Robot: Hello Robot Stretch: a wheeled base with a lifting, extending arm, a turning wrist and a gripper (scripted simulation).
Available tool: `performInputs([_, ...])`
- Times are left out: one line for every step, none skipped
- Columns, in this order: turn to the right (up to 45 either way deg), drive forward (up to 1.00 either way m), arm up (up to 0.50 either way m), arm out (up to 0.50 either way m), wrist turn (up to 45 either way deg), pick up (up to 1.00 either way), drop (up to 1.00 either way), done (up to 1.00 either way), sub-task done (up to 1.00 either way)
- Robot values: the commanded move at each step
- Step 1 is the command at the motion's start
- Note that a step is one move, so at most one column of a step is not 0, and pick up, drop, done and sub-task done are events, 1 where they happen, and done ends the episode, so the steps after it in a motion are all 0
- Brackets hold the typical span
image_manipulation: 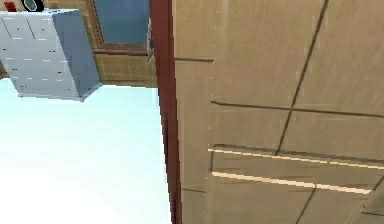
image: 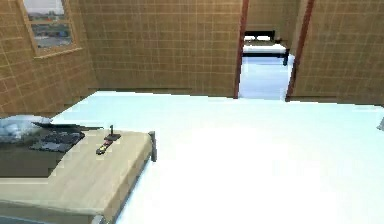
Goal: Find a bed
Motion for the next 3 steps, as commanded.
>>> performInputs([9.0,0.0,0.0,0.0,0.0,0.0,0.0,0.0,0.0])
performInputs([0.0,0.2,0.0,0.0,0.0,0.0,0.0,0.0,0.0])
performInputs([-45.0,0.0,0.0,0.0,0.0,0.0,0.0,0.0,0.0])
